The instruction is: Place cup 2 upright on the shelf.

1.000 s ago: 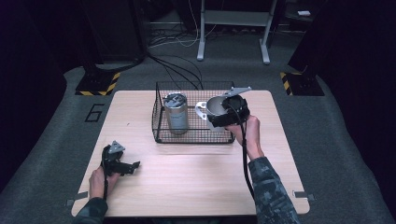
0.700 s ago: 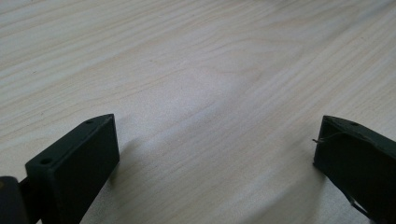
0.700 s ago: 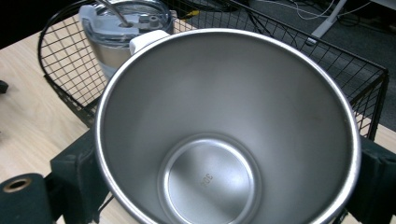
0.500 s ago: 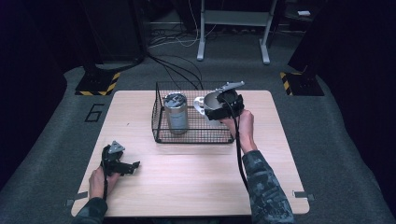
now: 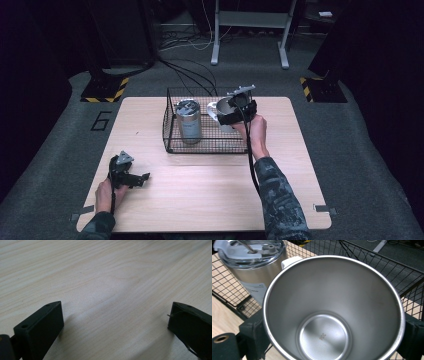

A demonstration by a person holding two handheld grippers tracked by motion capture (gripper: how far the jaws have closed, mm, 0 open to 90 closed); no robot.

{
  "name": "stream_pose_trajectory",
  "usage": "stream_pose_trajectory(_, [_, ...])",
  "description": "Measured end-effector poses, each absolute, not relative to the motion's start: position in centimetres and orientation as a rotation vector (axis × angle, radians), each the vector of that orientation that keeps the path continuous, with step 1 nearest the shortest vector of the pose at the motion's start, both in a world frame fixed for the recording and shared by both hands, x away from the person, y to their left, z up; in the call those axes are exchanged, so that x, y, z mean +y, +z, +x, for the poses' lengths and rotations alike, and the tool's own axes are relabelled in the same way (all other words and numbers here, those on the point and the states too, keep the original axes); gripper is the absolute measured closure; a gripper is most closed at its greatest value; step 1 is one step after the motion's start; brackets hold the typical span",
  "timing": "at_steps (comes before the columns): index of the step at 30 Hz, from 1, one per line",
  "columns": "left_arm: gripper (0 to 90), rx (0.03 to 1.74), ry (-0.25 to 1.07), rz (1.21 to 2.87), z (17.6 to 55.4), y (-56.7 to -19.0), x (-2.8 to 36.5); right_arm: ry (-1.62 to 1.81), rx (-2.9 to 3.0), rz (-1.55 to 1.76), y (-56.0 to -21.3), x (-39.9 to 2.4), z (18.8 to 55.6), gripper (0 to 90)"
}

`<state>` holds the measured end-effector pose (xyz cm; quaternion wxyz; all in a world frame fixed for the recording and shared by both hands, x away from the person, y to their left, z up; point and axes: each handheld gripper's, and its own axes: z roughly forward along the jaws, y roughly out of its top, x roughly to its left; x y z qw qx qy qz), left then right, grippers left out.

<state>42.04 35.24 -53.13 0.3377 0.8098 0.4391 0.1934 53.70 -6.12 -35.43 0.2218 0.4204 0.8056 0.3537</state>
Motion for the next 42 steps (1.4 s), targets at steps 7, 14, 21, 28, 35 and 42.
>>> stream_pose_trajectory(7, [0.0, 1.144, 0.505, 2.109, 42.0, -53.1, 35.2, 0.946, 2.221, 1.184, -36.5, -5.7, 54.7, 7.1])
stream_pose_trajectory(14, [0.0, 1.144, 0.502, 2.109, 42.0, -53.1, 35.2, 0.917, 2.225, 1.217, -37.7, -5.5, 55.7, 7.1])
stream_pose_trajectory(21, [0.0, 1.144, 0.505, 2.110, 42.0, -53.1, 35.2, 0.901, 2.236, 1.238, -38.8, -5.0, 56.1, 7.1])
stream_pose_trajectory(28, [0.0, 1.144, 0.505, 2.110, 42.0, -53.1, 35.2, 0.891, 2.245, 1.259, -39.5, -4.7, 56.3, 7.1])
stream_pose_trajectory(35, [0.0, 1.143, 0.505, 2.111, 42.0, -53.1, 35.2, 0.876, 2.257, 1.267, -40.2, -4.4, 56.5, 7.1])
stream_pose_trajectory(42, [0.0, 1.143, 0.503, 2.110, 42.0, -53.1, 35.2, 0.870, 2.270, 1.288, -41.2, -4.2, 56.8, 7.1])
